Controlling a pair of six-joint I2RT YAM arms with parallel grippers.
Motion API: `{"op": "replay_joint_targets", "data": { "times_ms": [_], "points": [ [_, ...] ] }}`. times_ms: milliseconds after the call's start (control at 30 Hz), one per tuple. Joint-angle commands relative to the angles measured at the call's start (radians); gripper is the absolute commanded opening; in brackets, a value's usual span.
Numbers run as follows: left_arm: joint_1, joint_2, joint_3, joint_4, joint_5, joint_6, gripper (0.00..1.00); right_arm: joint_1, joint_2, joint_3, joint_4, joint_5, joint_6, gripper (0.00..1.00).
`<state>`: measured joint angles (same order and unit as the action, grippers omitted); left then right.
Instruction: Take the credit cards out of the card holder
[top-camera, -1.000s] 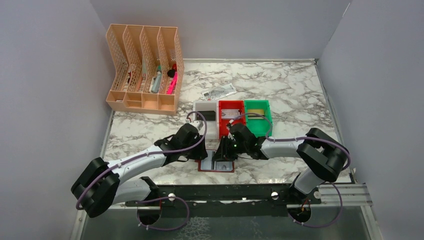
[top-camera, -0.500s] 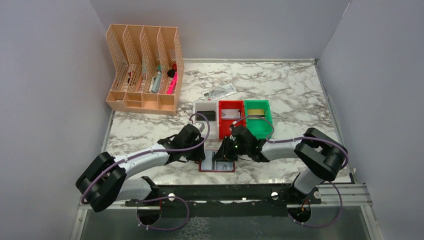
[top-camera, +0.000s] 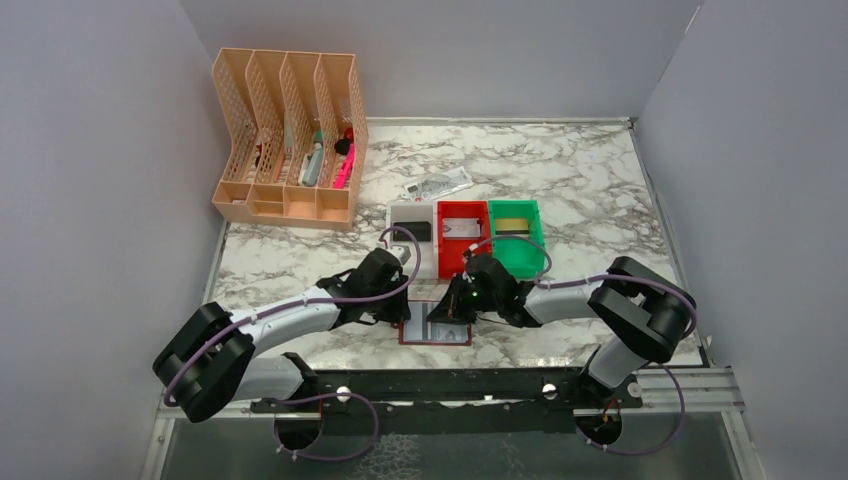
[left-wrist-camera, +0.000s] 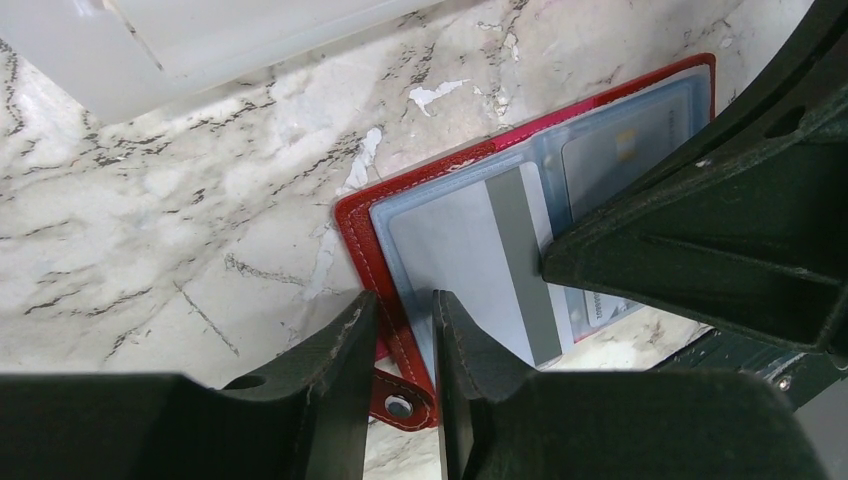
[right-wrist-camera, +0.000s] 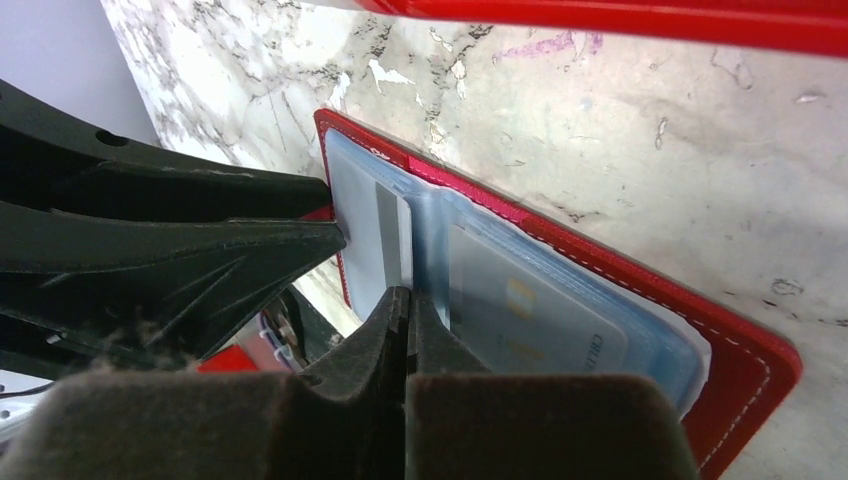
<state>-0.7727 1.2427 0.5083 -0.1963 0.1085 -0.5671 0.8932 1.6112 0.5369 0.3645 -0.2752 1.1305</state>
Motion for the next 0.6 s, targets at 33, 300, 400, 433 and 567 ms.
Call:
{"op": "replay_joint_targets", "data": {
  "times_ms": [33,300,400,433,567],
  "points": [
    [-0.013,0.011,-0.011,0.012,0.033,0.001,0.29,0.006,-0.023,-0.020,0.041,0.007,0.010,0.01],
    [-0.012,0.009,-0.019,0.014,0.018,-0.001,0.29,0.004,-0.097,-0.044,-0.054,0.084,-0.025,0.01],
    [-0.013,0.013,-0.018,0.013,0.014,-0.001,0.29,0.001,-0.115,-0.045,-0.078,0.080,-0.051,0.01],
    [-0.013,0.013,-0.016,0.013,0.013,-0.001,0.29,0.000,-0.119,-0.046,-0.085,0.077,-0.058,0.01],
    [-0.012,0.009,-0.013,0.013,0.009,-0.002,0.29,-0.004,-0.127,-0.063,-0.087,0.072,-0.065,0.01]
  ]
}}
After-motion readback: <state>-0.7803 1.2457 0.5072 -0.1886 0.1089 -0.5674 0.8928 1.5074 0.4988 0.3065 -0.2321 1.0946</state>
